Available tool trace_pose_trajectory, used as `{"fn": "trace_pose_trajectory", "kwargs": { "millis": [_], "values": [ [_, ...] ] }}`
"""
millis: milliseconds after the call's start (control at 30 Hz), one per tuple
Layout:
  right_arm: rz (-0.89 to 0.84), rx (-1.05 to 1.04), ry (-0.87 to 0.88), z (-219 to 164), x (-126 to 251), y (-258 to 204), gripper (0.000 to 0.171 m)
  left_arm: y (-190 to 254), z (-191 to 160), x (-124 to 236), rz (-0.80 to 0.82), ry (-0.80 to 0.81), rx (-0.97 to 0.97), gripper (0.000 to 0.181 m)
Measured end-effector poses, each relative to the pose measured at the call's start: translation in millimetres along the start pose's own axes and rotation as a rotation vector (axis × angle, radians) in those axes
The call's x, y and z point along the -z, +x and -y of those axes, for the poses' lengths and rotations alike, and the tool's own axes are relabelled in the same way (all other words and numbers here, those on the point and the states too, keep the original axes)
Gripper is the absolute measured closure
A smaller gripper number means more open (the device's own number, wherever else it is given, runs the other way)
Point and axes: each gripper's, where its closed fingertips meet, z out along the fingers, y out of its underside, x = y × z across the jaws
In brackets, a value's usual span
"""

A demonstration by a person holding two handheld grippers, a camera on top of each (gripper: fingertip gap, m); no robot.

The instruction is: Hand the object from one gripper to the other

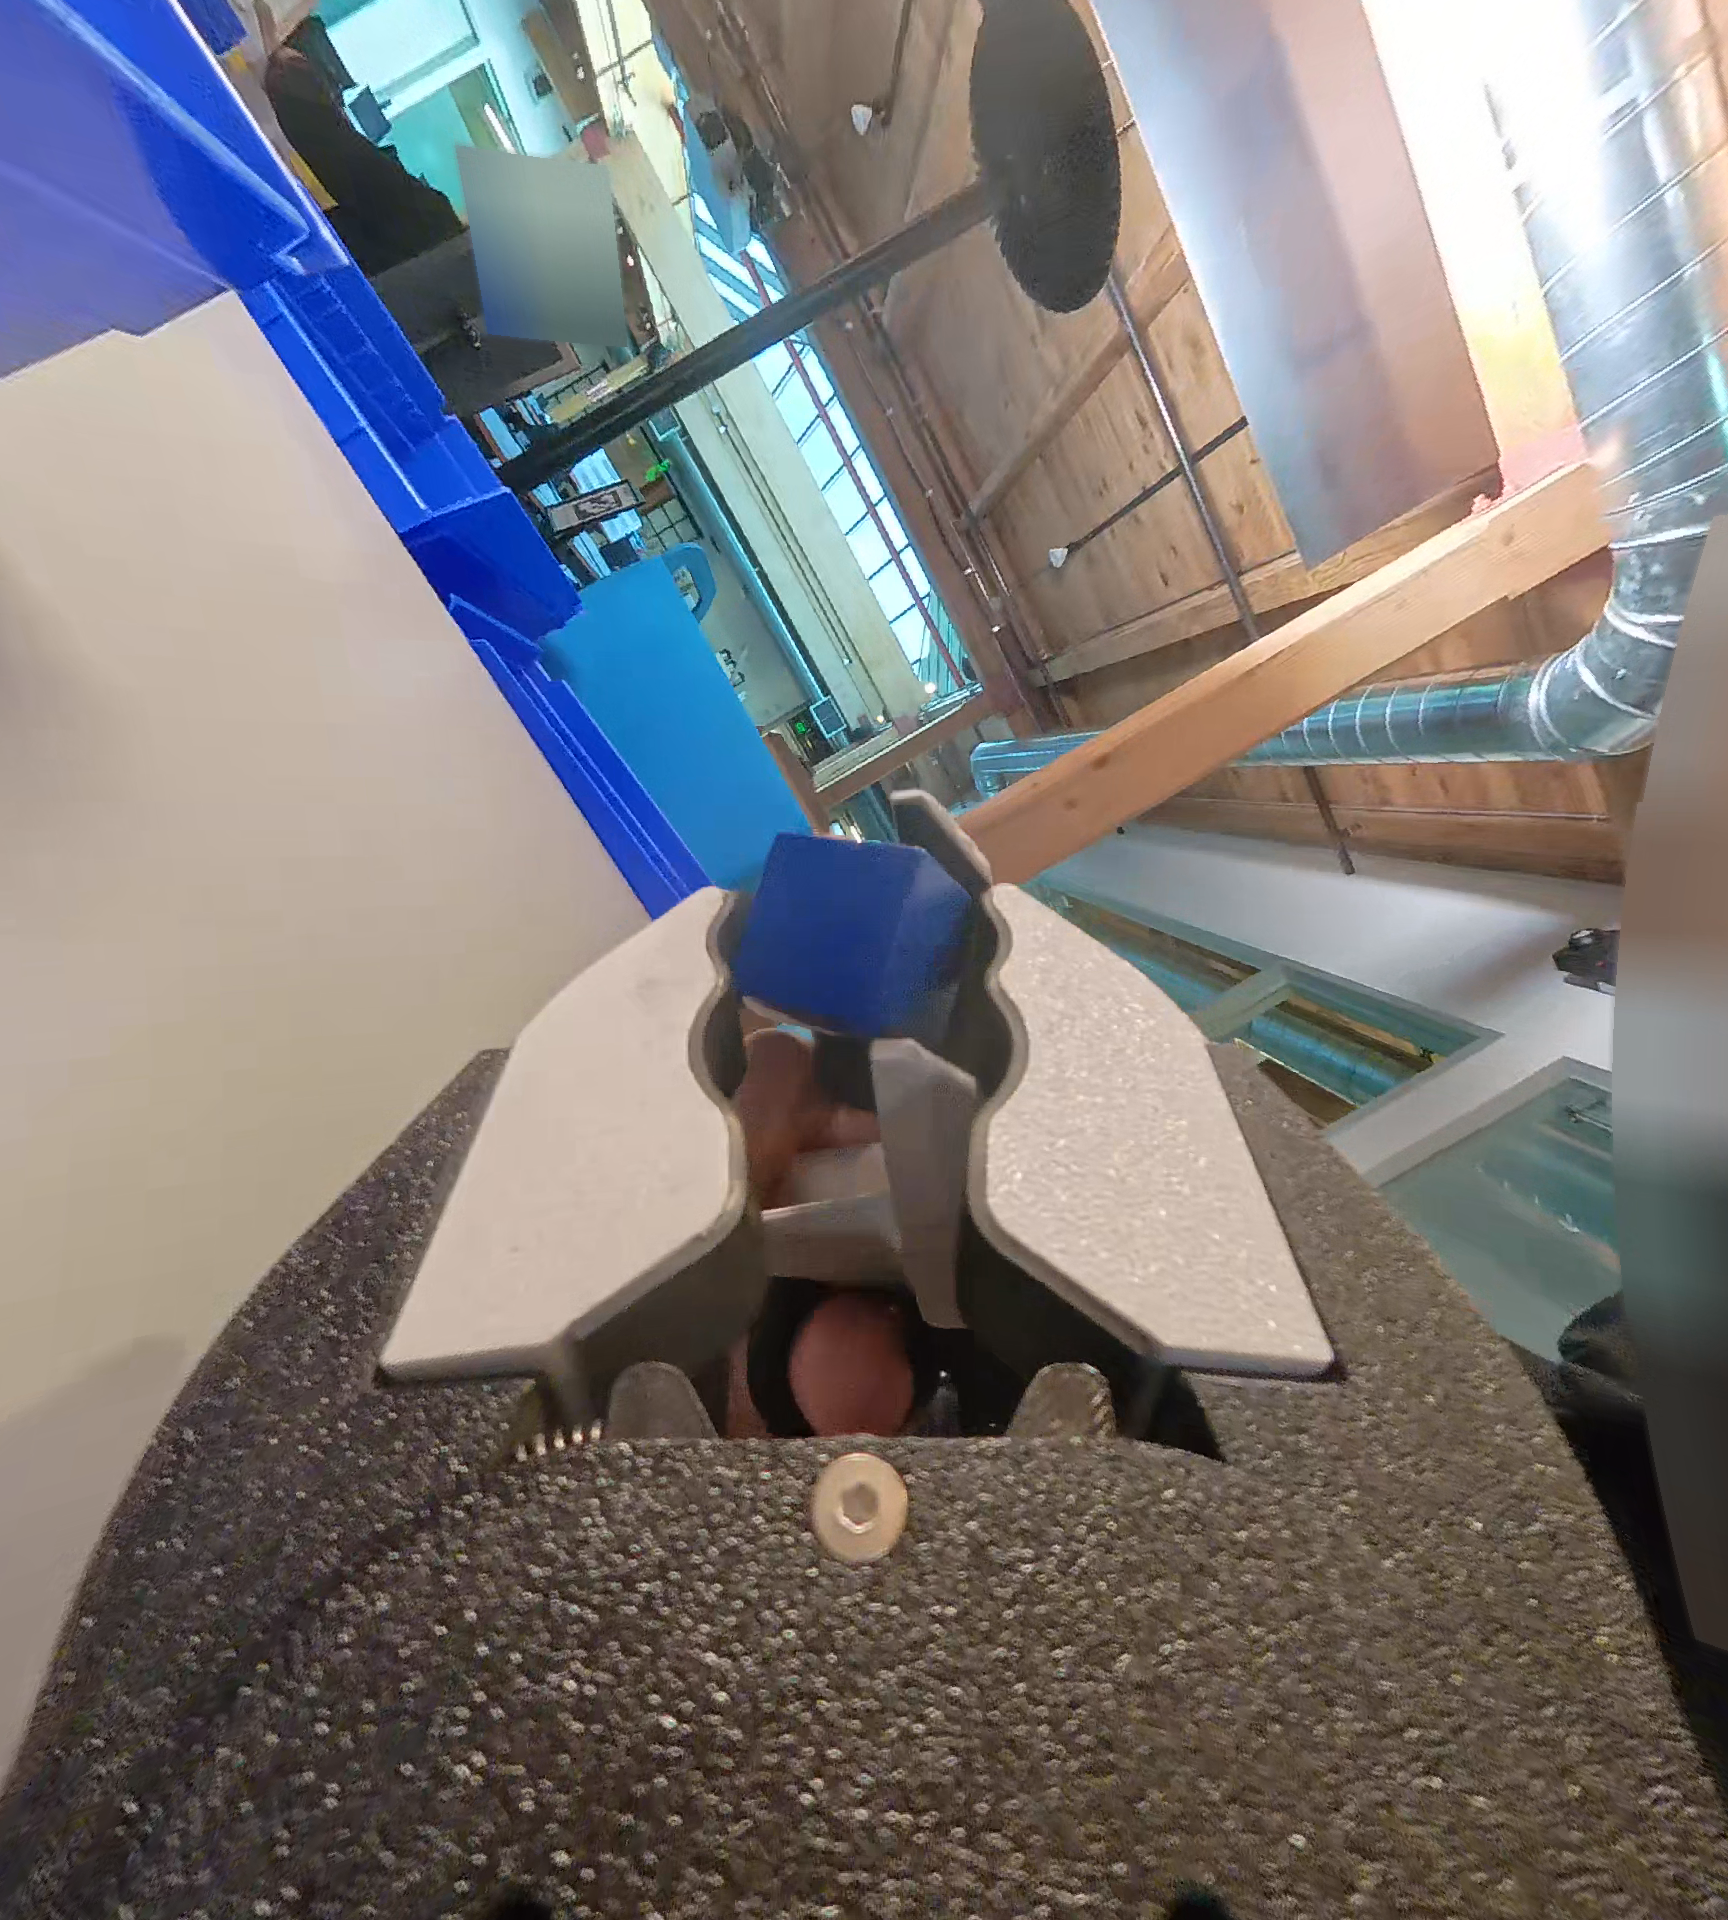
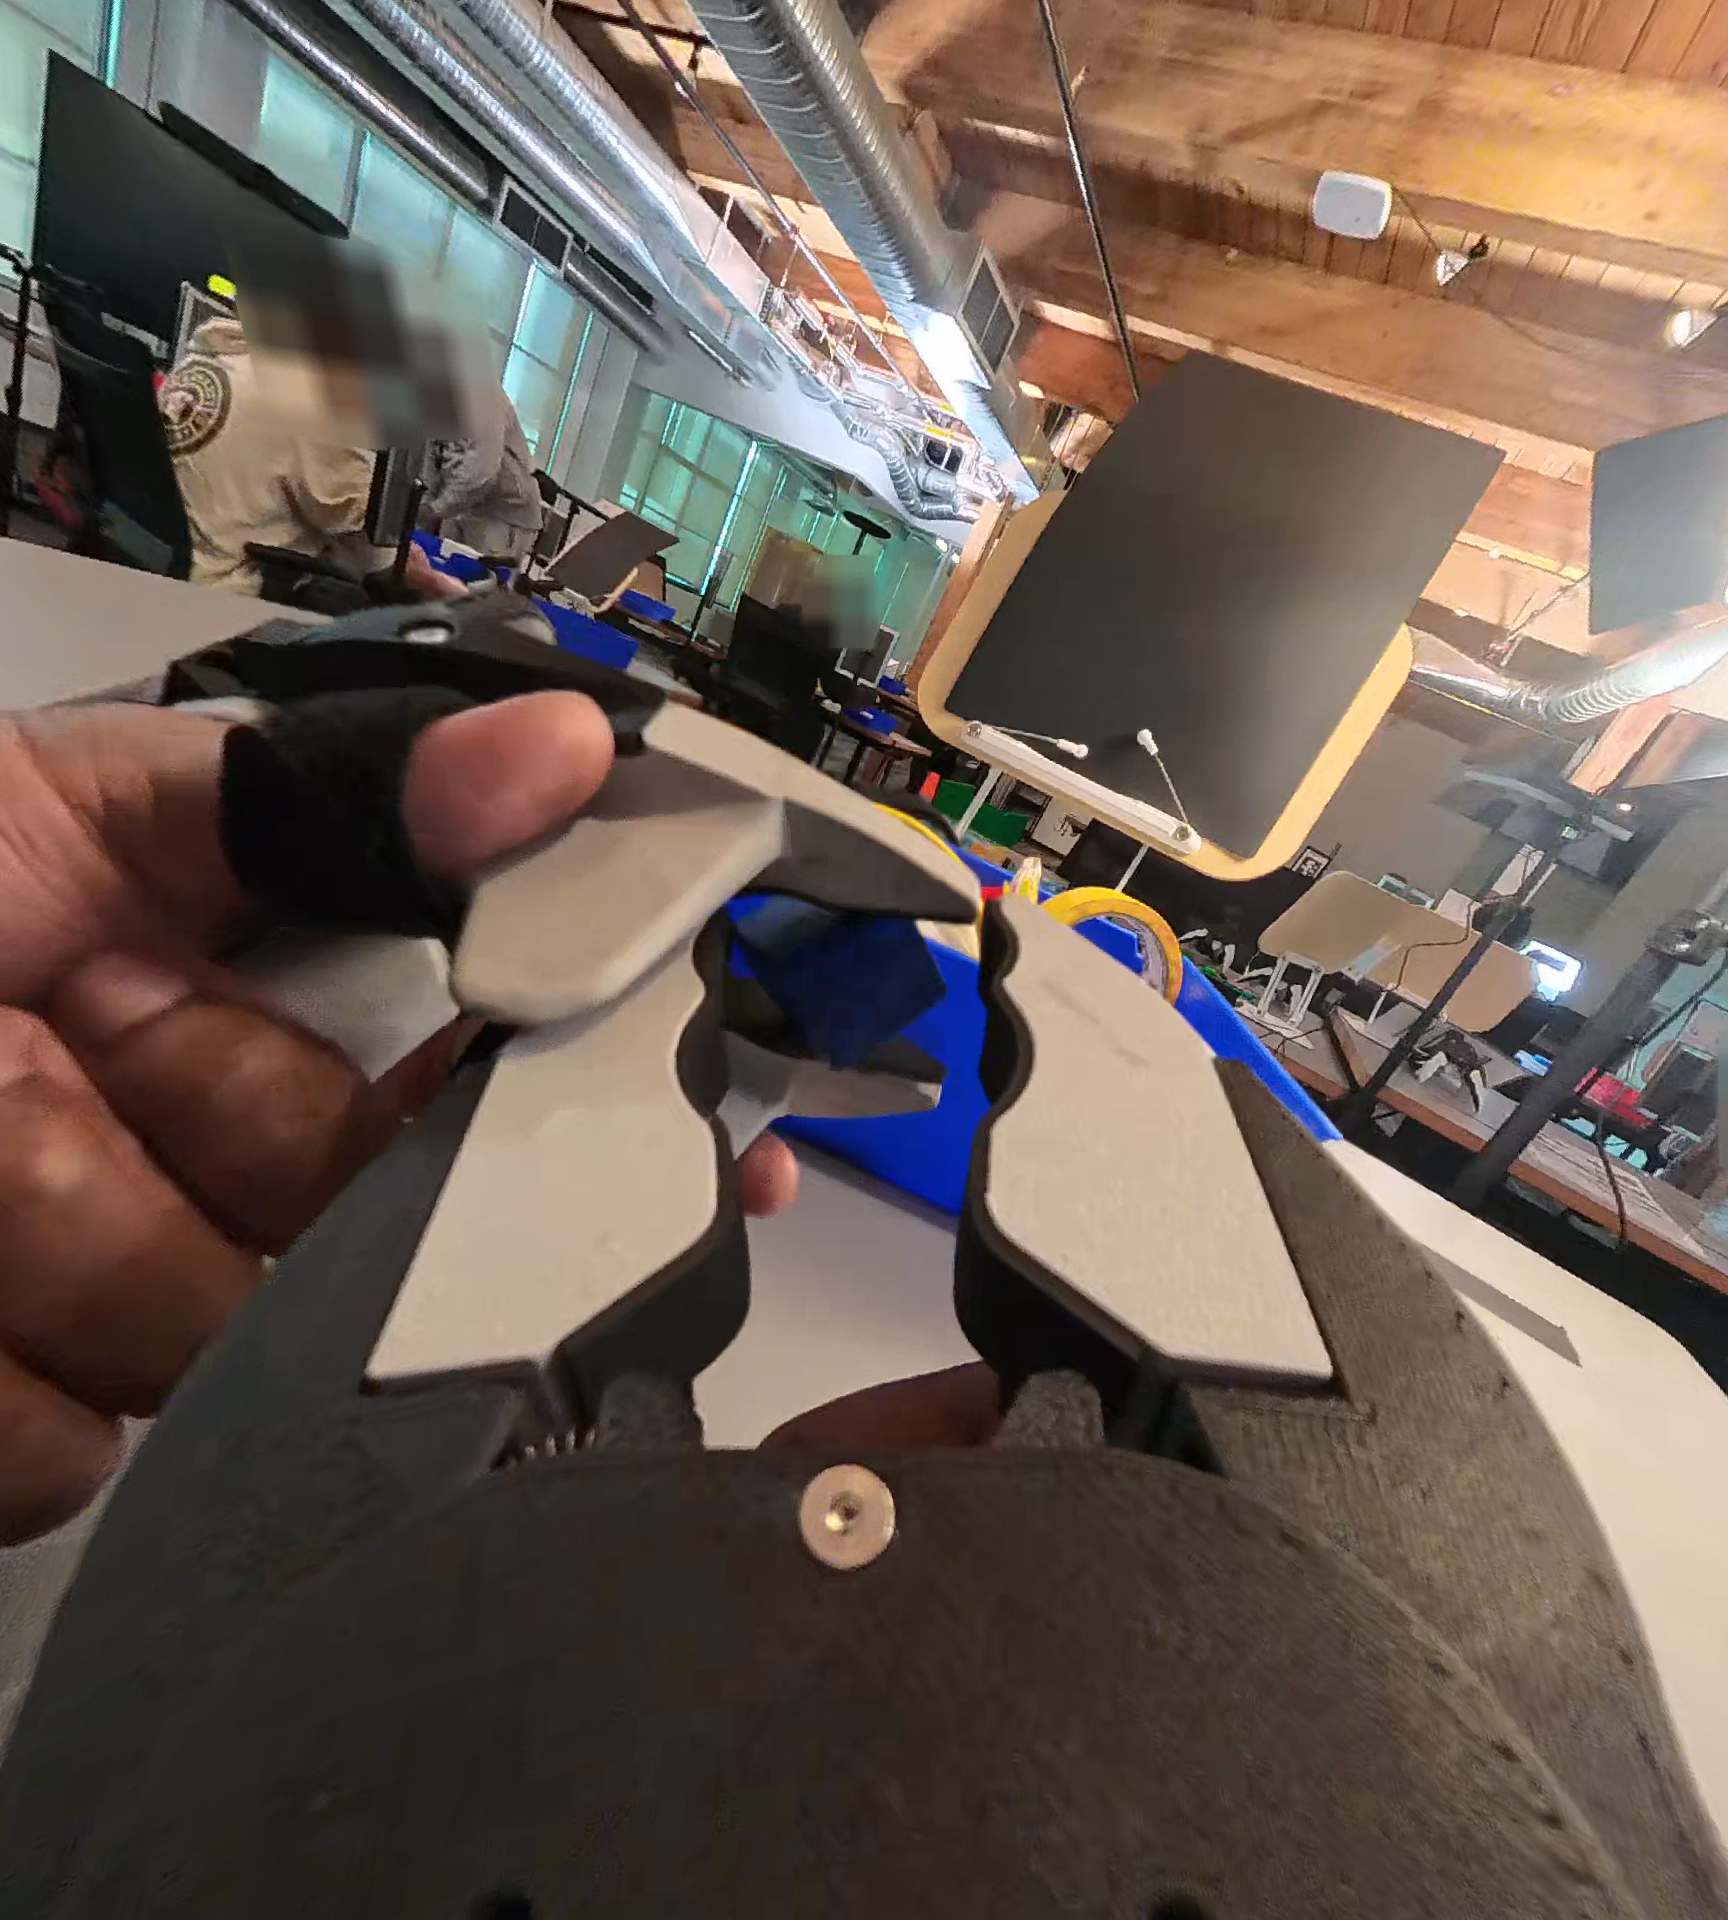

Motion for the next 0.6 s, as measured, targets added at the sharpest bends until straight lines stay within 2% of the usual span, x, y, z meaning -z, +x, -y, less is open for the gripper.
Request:
{"fn": "trace_pose_trajectory", "kwargs": {
  "millis": [233, 300, 533, 600],
  "values": [
    [0.135, -0.135, -0.091, -16.8, -5.9, -12.5, 0.128, -2.3, -9.5, 3.9, 0.027, -0.117, -0.091, 0.14],
    [0.152, -0.155, -0.113, -20.6, -7.8, -12.4, 0.135, -5.6, -7.9, 5.2, 0.035, -0.131, -0.065, 0.14],
    [0.3, -0.21, -0.353, -50.0, -19.3, -23.7, 0.137, -37.5, 3.9, 16.1, 0.161, -0.12, -0.036, 0.138],
    [0.317, -0.225, -0.402, -55.8, -21.7, -21.6, 0.138, -42.2, 16.8, 22.9, 0.203, -0.069, -0.077, 0.13]
  ]
}}
